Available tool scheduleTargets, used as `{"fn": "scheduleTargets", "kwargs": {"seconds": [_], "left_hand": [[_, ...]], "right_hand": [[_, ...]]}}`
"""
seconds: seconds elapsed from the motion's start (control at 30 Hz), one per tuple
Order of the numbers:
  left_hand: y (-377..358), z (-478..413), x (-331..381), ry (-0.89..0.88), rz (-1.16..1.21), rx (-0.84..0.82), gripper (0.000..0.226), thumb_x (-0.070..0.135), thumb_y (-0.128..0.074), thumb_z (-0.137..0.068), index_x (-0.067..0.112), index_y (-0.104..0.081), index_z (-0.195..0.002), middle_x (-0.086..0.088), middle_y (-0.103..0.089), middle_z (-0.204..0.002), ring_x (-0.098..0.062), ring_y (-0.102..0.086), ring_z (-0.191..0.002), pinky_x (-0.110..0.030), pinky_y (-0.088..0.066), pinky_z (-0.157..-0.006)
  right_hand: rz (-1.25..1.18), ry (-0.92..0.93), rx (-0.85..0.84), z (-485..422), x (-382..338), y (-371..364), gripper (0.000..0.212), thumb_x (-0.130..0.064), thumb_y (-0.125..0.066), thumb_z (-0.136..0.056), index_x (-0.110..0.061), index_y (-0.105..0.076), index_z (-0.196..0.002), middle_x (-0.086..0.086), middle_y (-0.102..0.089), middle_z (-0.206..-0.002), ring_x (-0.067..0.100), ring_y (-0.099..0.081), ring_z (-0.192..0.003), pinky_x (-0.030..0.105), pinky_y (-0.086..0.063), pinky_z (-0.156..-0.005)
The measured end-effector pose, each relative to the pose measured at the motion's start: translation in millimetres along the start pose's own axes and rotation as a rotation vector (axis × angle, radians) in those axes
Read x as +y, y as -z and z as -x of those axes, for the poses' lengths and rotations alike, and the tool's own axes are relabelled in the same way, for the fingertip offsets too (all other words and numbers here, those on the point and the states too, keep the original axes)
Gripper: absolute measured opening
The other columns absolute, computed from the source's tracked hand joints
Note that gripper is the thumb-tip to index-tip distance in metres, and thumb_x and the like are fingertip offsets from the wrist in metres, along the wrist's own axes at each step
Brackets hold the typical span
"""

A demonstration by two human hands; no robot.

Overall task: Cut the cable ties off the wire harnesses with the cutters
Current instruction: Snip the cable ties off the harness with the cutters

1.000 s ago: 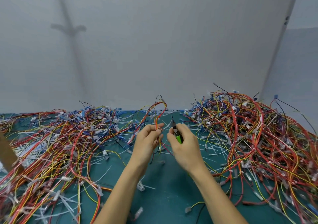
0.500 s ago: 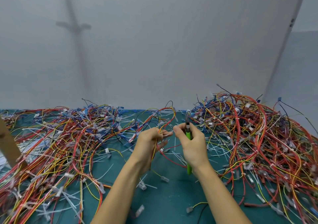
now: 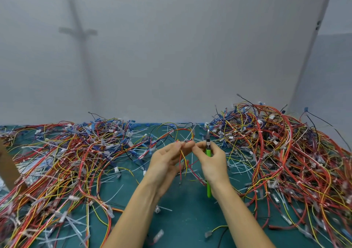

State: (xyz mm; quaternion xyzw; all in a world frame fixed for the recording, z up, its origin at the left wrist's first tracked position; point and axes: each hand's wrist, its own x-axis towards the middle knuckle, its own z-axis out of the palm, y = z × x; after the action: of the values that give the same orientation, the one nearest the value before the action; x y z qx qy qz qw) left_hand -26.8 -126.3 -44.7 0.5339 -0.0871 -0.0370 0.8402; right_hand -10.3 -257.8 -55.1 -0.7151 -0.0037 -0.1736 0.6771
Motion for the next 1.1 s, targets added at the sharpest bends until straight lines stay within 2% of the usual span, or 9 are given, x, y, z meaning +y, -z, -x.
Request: {"fn": "scheduleTargets", "kwargs": {"seconds": [0.07,0.17,0.27,0.33,0.43,0.53,0.7,0.9,1.1], "left_hand": [[-4,0,-3,-0.028,-0.017,0.019,0.019,0.028,-0.061,-0.088,0.015,-0.074,-0.092,-0.012,-0.068,-0.122,-0.021,-0.059,-0.123,-0.055,-0.035,-0.110],[-9,1,-5,-0.078,-0.072,0.046,0.019,0.026,-0.061,-0.087,0.015,-0.076,-0.090,-0.010,-0.070,-0.119,-0.019,-0.060,-0.122,-0.051,-0.040,-0.104],[-11,2,-6,-0.101,-0.099,0.080,0.016,0.018,-0.055,-0.095,0.012,-0.071,-0.096,-0.005,-0.071,-0.117,-0.019,-0.059,-0.123,-0.043,-0.046,-0.097],[-10,-1,-6,-0.095,-0.078,0.100,0.017,0.016,-0.050,-0.099,0.007,-0.065,-0.101,-0.005,-0.071,-0.118,-0.018,-0.059,-0.123,-0.047,-0.045,-0.101],[-8,-3,-3,-0.073,0.053,0.097,0.017,0.018,-0.043,-0.101,0.009,-0.056,-0.095,-0.011,-0.070,-0.118,-0.022,-0.061,-0.121,-0.050,-0.043,-0.104],[-7,-2,0,-0.062,0.171,0.071,0.015,0.020,-0.042,-0.097,0.013,-0.050,-0.086,-0.017,-0.068,-0.120,-0.025,-0.063,-0.118,-0.050,-0.041,-0.106],[-4,-3,5,-0.123,0.312,0.057,0.011,0.019,-0.042,-0.092,0.013,-0.045,-0.083,-0.025,-0.065,-0.120,-0.034,-0.063,-0.115,-0.043,-0.042,-0.104],[-1,-11,-2,-0.177,0.041,0.256,0.022,0.004,-0.045,-0.099,0.008,-0.052,-0.078,-0.020,-0.070,-0.112,-0.027,-0.066,-0.107,-0.035,-0.047,-0.097],[2,-10,-6,-0.249,-0.192,0.354,0.008,0.013,-0.064,-0.092,0.006,-0.069,-0.091,0.009,-0.073,-0.078,0.002,-0.062,-0.072,-0.019,-0.048,-0.077]], "right_hand": [[0.099,0.032,0.038,-2,3,0,0.006,-0.028,-0.070,-0.088,-0.025,-0.066,-0.085,-0.002,-0.065,-0.092,0.007,-0.060,-0.084,0.027,-0.046,-0.078],[0.230,0.151,0.088,0,2,-1,0.010,-0.034,-0.063,-0.092,-0.026,-0.061,-0.098,-0.010,-0.051,-0.100,-0.016,-0.050,-0.087,0.000,-0.034,-0.070],[0.236,0.285,0.133,4,-1,-2,0.018,-0.038,-0.061,-0.092,-0.026,-0.051,-0.101,-0.016,-0.044,-0.100,-0.024,-0.044,-0.091,-0.003,-0.033,-0.071],[0.185,0.275,0.108,3,-3,-2,0.021,-0.047,-0.057,-0.090,-0.029,-0.050,-0.099,-0.013,-0.048,-0.100,-0.016,-0.050,-0.092,0.001,-0.036,-0.072],[-0.075,0.022,0.000,-2,-7,0,0.026,-0.051,-0.054,-0.092,-0.026,-0.056,-0.096,-0.003,-0.058,-0.096,0.011,-0.062,-0.077,0.021,-0.048,-0.064],[-0.260,-0.242,-0.064,-4,-7,4,0.036,-0.051,-0.050,-0.096,-0.019,-0.065,-0.096,0.001,-0.060,-0.092,0.011,-0.065,-0.058,0.030,-0.051,-0.057],[-0.343,-0.521,-0.058,-7,-1,8,0.049,-0.055,-0.041,-0.099,-0.015,-0.069,-0.093,0.003,-0.067,-0.086,0.018,-0.066,-0.065,0.036,-0.053,-0.068],[-0.172,-0.266,0.000,-9,-4,8,0.050,-0.050,-0.040,-0.100,-0.010,-0.066,-0.085,0.000,-0.063,-0.063,0.014,-0.059,-0.051,0.031,-0.045,-0.056],[0.489,0.256,-0.116,-2,-3,11,0.061,-0.067,-0.030,-0.089,-0.017,-0.062,-0.075,0.001,-0.063,-0.061,0.018,-0.061,-0.061,0.037,-0.046,-0.063]]}}
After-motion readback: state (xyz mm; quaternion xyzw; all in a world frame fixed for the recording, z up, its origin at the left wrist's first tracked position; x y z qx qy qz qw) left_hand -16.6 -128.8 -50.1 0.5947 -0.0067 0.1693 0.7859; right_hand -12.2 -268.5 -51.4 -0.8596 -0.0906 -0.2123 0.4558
